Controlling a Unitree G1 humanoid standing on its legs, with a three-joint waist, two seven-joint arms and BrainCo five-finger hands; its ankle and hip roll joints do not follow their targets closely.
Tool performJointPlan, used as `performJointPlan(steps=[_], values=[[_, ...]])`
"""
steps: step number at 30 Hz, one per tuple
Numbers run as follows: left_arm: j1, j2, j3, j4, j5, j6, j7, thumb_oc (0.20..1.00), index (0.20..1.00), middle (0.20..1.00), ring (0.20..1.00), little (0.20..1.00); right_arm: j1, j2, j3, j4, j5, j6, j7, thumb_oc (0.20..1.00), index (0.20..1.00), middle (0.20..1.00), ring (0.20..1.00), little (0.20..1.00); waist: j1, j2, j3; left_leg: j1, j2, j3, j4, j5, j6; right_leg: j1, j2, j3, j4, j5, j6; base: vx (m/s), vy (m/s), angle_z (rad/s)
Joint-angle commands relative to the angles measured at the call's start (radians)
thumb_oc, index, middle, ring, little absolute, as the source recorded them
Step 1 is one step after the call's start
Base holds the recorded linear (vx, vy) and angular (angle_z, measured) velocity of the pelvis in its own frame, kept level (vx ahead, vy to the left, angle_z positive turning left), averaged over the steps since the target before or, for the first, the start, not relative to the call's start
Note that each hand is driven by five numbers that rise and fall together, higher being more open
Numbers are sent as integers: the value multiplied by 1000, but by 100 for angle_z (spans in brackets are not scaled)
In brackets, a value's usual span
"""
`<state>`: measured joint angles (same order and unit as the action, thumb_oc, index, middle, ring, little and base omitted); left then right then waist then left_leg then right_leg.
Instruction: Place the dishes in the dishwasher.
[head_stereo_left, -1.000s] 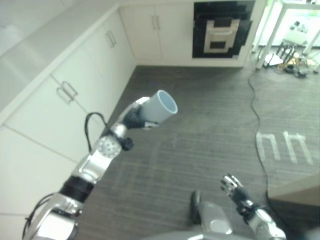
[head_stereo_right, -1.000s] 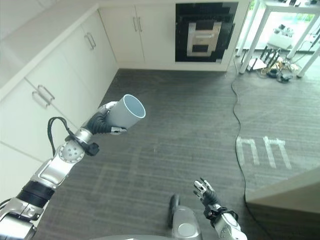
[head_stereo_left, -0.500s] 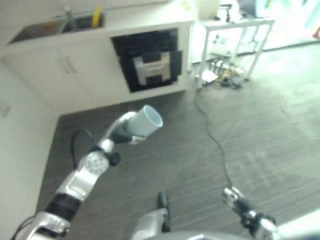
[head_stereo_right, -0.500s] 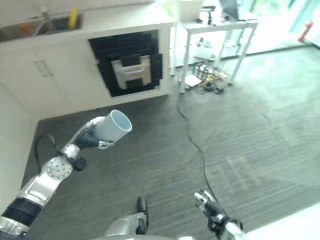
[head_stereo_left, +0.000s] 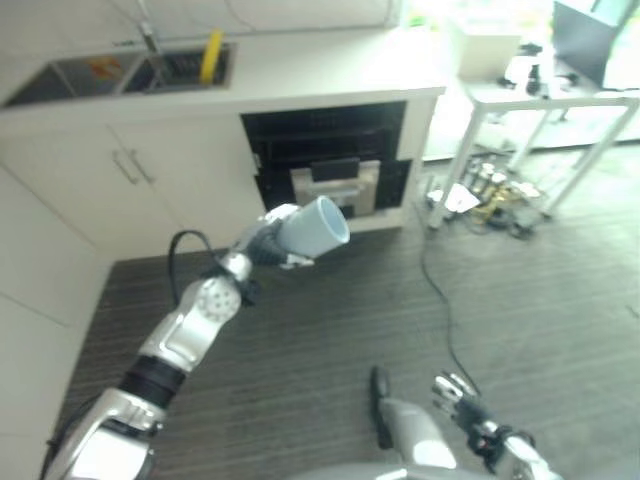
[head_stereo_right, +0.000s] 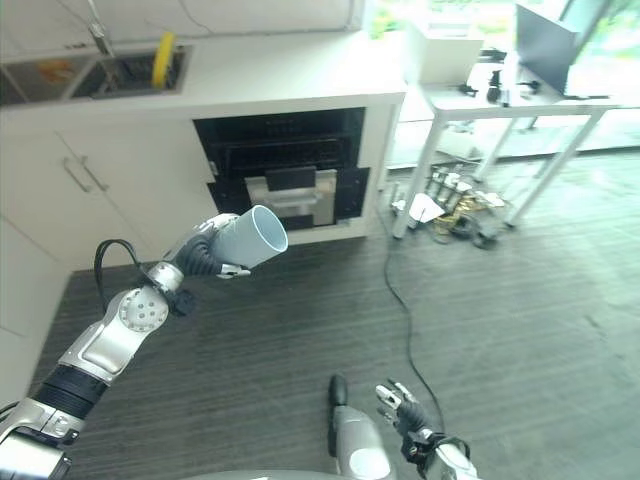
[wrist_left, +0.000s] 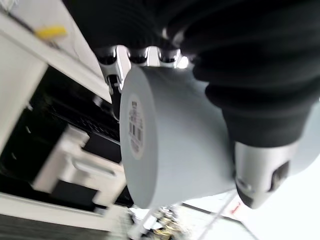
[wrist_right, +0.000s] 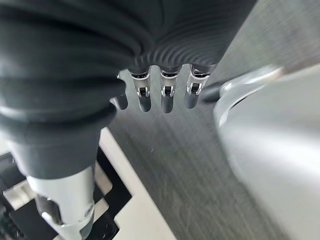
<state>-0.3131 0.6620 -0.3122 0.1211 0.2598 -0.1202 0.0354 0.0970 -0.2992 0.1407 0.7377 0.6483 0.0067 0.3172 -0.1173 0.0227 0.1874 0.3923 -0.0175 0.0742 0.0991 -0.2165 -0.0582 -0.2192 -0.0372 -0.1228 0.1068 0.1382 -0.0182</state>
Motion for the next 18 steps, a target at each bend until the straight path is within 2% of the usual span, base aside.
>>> performJointPlan(steps=[1,5,6,8,9,11,13,14,15,17,18], values=[[-21,19,43,-79,6,-30,48,200,200,200,200,200,-45,1,17,-57,8,-34,13,1000,1000,1000,1000,1000,-11,-4,-39,-253,-13,18,-89,90,91,145,-43,4,17,-145,176,293,-223,25],[5,21,56,-90,-14,-28,69,200,200,200,200,200,-58,-32,24,-58,7,-31,6,1000,1000,1000,1000,1000,-3,-11,-55,-312,-11,36,87,46,75,209,-25,9,9,-198,127,226,-170,-2],[9,21,60,-94,-24,-37,71,200,200,200,200,200,-59,-44,23,-56,8,-35,9,1000,1000,1000,1000,1000,1,-17,-53,-363,-3,49,216,70,61,229,-24,3,7,-215,105,164,-137,-27],[18,22,74,-101,-37,-45,64,200,200,200,200,200,-55,-60,22,-57,-6,-30,13,1000,1000,1000,1000,1000,8,-24,-38,-467,13,52,394,130,42,250,-23,-1,8,-226,75,146,-89,-10],[18,20,77,-100,-39,-46,62,200,200,200,200,200,-52,-63,20,-56,-8,-30,12,1000,1000,1000,1000,1000,7,-24,-36,-491,24,51,412,142,39,254,-20,-4,9,-228,70,121,-15,21],[18,13,79,-101,-42,-50,56,200,200,200,200,200,-49,-69,12,-47,-7,-34,16,1000,1000,1000,1000,1000,4,-20,-29,-491,48,58,364,159,35,266,-16,-2,9,-237,68,164,155,6],[14,12,72,-102,-51,-47,52,200,200,200,200,200,-42,-73,6,-27,-22,-46,23,1000,1000,1000,1000,1000,1,10,-22,-442,112,45,61,236,8,298,-8,1,7,-266,83,348,438,2],[8,10,68,-101,-54,-48,52,200,200,200,200,200,-33,-75,1,-26,-24,-52,25,1000,1000,1000,1000,1000,3,15,-16,-453,139,42,12,287,-14,321,-14,-1,-3,-274,88,289,373,18],[6,10,67,-99,-58,-48,50,200,200,200,200,200,-26,-77,-2,-26,-26,-55,25,1000,1000,1000,1000,1000,6,15,-13,-463,142,31,2,299,-21,335,-20,-2,-7,-278,92,259,337,20],[3,11,69,-105,-64,-39,32,200,200,200,200,200,-17,-77,-6,-25,-25,-54,21,1000,1000,1000,1000,1000,13,17,-19,-451,136,27,-36,270,-16,347,-45,-20,-7,-283,108,242,320,0],[-4,8,67,-111,-59,-32,12,200,200,200,200,200,-14,-71,-8,-26,-16,-53,17,1000,1000,1000,1000,1000,15,22,-28,-422,128,42,-78,257,-11,340,-67,-53,3,-284,124,249,346,-31]])
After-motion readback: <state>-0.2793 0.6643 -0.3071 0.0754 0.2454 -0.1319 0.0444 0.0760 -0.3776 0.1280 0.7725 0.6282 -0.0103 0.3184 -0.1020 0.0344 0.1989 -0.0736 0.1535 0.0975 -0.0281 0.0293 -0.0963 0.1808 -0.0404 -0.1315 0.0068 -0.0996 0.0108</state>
